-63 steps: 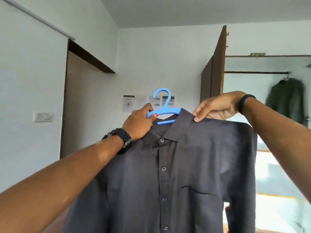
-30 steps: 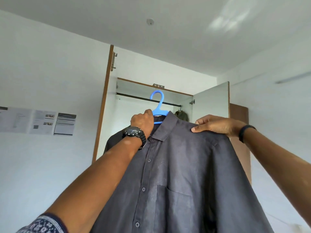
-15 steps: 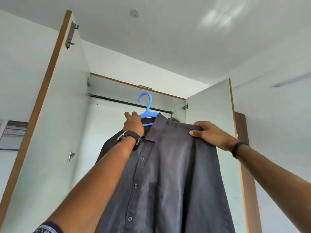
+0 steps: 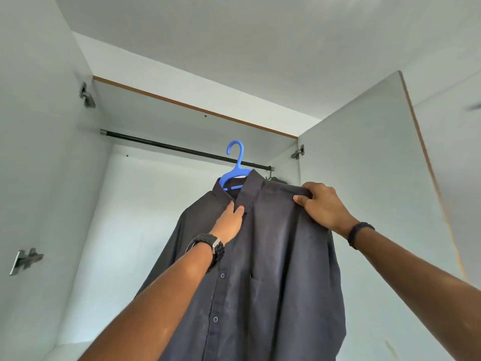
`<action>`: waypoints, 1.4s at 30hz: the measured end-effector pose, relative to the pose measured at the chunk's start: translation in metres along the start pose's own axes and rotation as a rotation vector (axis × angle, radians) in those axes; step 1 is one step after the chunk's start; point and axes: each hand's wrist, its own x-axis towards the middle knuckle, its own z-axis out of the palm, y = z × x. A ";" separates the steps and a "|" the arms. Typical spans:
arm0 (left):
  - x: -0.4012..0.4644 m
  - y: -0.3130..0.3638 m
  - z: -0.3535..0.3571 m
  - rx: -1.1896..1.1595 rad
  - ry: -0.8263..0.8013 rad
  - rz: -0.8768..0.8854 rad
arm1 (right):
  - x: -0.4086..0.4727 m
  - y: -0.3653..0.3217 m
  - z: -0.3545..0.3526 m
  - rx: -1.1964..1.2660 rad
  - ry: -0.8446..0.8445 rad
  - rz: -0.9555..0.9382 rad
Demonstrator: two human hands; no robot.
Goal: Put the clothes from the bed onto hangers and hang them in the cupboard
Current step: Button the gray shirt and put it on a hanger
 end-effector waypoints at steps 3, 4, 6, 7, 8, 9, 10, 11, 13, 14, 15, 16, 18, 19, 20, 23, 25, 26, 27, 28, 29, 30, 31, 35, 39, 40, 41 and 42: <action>0.067 -0.021 0.015 0.056 0.025 0.025 | 0.055 0.046 0.035 0.053 0.024 0.021; 0.090 -0.027 0.022 0.063 0.045 0.028 | 0.075 0.060 0.047 0.057 0.044 0.023; 0.127 -0.037 0.034 0.073 0.071 0.050 | 0.111 0.083 0.069 0.068 0.080 0.032; 0.144 -0.044 0.040 0.083 0.074 0.065 | 0.129 0.095 0.082 0.076 0.096 0.032; 0.161 -0.054 0.047 0.104 0.065 0.067 | 0.145 0.106 0.094 0.080 0.118 0.033; 0.177 -0.065 0.055 0.138 0.043 0.063 | 0.160 0.118 0.107 0.082 0.138 0.037; 0.192 -0.076 0.061 0.179 0.014 0.054 | 0.173 0.130 0.120 0.080 0.159 0.036; 0.205 -0.086 0.066 0.226 -0.015 0.044 | 0.184 0.140 0.131 0.077 0.177 0.038; 0.233 -0.109 0.077 0.307 -0.051 0.060 | 0.209 0.162 0.156 0.070 0.221 0.036; 0.247 -0.121 0.083 0.329 -0.063 0.080 | 0.221 0.173 0.168 0.066 0.243 0.030; 0.259 -0.132 0.088 0.341 -0.073 0.097 | 0.231 0.183 0.178 0.067 0.263 0.031; 0.271 -0.141 0.093 0.350 -0.079 0.113 | 0.241 0.192 0.186 0.065 0.286 0.032; 0.294 -0.162 0.105 0.359 -0.101 0.135 | 0.256 0.212 0.206 0.059 0.323 0.036; 0.309 -0.175 0.113 0.359 -0.115 0.149 | 0.267 0.224 0.218 0.043 0.338 0.037; 0.322 -0.182 0.117 0.371 -0.133 0.151 | 0.277 0.233 0.225 0.034 0.350 0.042; 0.375 -0.214 0.129 0.381 -0.206 0.180 | 0.319 0.263 0.260 -0.020 0.376 0.056; 0.418 -0.229 0.131 0.365 -0.234 0.197 | 0.352 0.281 0.277 -0.047 0.408 0.068; 0.434 -0.236 0.131 0.356 -0.239 0.196 | 0.364 0.289 0.285 -0.049 0.415 0.077; 0.452 -0.245 0.133 0.356 -0.237 0.199 | 0.378 0.298 0.294 -0.046 0.422 0.084; 0.467 -0.254 0.136 0.368 -0.232 0.205 | 0.391 0.307 0.302 -0.041 0.436 0.087; 0.481 -0.263 0.141 0.380 -0.230 0.204 | 0.403 0.316 0.310 -0.030 0.448 0.092; 0.493 -0.271 0.145 0.391 -0.229 0.202 | 0.414 0.324 0.316 -0.020 0.459 0.093; 0.504 -0.277 0.149 0.388 -0.231 0.196 | 0.424 0.329 0.321 -0.008 0.465 0.093; 0.542 -0.295 0.166 0.346 -0.229 0.202 | 0.466 0.349 0.342 -0.007 0.492 0.063; 0.572 -0.297 0.177 0.383 -0.165 0.232 | 0.502 0.366 0.358 0.002 0.491 0.049; 0.579 -0.296 0.179 0.386 -0.161 0.232 | 0.510 0.371 0.363 0.007 0.489 0.048; 0.585 -0.296 0.180 0.380 -0.157 0.240 | 0.517 0.375 0.368 0.007 0.486 0.052; 0.591 -0.296 0.182 0.361 -0.153 0.242 | 0.524 0.380 0.374 0.007 0.486 0.053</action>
